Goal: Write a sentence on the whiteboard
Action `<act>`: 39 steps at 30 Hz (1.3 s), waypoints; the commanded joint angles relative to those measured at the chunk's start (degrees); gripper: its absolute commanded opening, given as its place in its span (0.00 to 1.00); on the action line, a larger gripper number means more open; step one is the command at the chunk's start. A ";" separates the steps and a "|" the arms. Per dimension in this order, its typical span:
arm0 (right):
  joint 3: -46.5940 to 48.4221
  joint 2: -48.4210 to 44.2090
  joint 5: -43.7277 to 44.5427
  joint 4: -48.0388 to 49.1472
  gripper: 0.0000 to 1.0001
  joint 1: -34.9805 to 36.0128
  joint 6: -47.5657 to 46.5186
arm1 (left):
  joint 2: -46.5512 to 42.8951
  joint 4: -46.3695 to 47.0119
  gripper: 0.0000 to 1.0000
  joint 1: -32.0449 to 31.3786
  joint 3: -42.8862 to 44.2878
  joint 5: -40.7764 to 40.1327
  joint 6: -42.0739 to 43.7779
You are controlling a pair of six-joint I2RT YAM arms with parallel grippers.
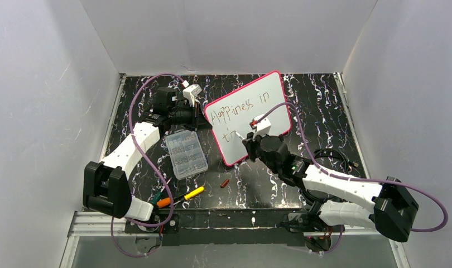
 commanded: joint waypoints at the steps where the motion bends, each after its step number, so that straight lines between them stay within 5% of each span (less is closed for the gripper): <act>1: -1.17 -0.91 0.22 -3.68 0.01 -0.05 1.97 | -2.21 0.60 0.00 -0.36 0.79 2.98 0.24; 17: -0.49 -5.05 -3.37 1.33 0.01 -0.02 1.00 | -2.14 0.76 0.00 -0.36 0.79 3.25 0.01; 39: 3.24 1.34 -4.15 8.91 0.01 0.00 -2.72 | -1.91 0.85 0.00 -0.34 0.87 3.16 0.07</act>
